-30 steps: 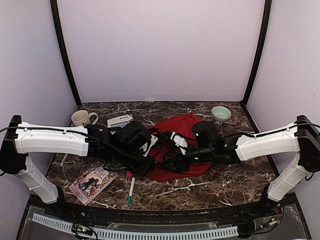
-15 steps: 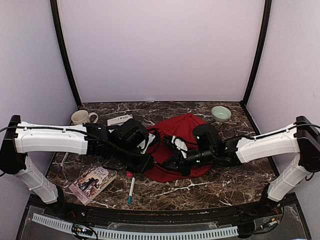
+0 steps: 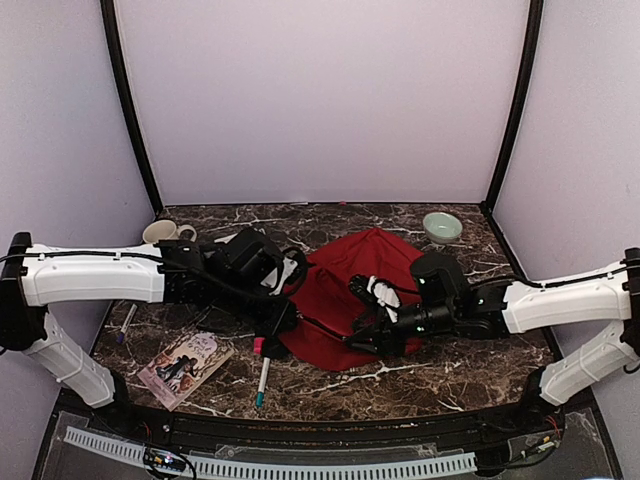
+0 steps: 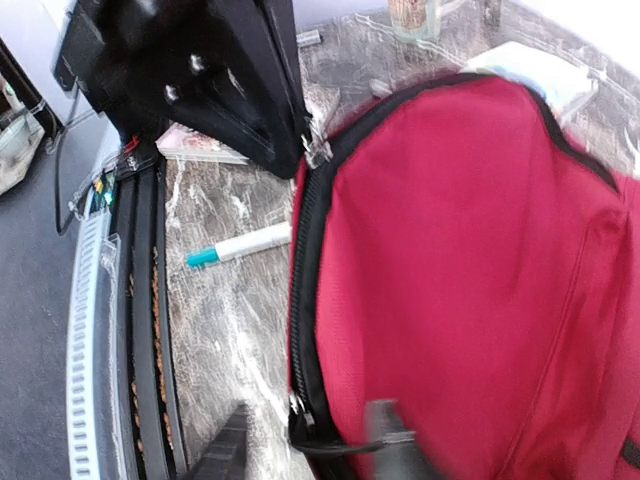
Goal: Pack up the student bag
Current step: Hold the largest pocket of the student bag, then unzip the largest pocket of the student bag.
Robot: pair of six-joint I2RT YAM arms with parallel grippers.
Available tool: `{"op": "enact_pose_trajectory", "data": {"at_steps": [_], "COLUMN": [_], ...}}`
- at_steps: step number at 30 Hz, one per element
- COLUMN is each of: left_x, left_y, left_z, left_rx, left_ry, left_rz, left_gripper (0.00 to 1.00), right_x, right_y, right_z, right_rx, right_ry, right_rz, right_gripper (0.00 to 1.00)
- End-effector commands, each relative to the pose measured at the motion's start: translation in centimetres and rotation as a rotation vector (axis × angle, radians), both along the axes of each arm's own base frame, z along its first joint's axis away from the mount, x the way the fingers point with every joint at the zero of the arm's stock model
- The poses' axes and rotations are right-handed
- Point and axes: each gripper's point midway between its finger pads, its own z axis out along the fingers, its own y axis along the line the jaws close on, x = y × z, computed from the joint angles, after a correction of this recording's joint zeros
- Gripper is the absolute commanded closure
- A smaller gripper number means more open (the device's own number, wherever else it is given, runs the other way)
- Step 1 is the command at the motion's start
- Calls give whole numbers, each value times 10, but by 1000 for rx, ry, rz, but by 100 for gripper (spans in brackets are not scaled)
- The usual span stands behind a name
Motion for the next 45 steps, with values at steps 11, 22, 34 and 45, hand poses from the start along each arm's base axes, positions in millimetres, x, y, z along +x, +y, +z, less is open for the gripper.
{"op": "enact_pose_trajectory", "data": {"at_steps": [11, 22, 34, 45], "left_x": [1, 2, 26, 44], "left_y": [-27, -26, 24, 28], "left_z": [29, 36, 30, 44], "left_rx": [-117, -147, 9, -27], "left_ry": [5, 14, -37, -21], "left_rz": [-59, -24, 81, 21], "left_gripper": [100, 100, 100, 100], "right_x": [34, 37, -1, 5], "right_y": [31, 61, 22, -24], "right_z": [34, 19, 10, 13], "right_rx": [24, 75, 2, -55], "right_ry": [-88, -1, 31, -65], "right_rz": [-44, -33, 40, -101], "right_gripper": [2, 55, 100, 46]}}
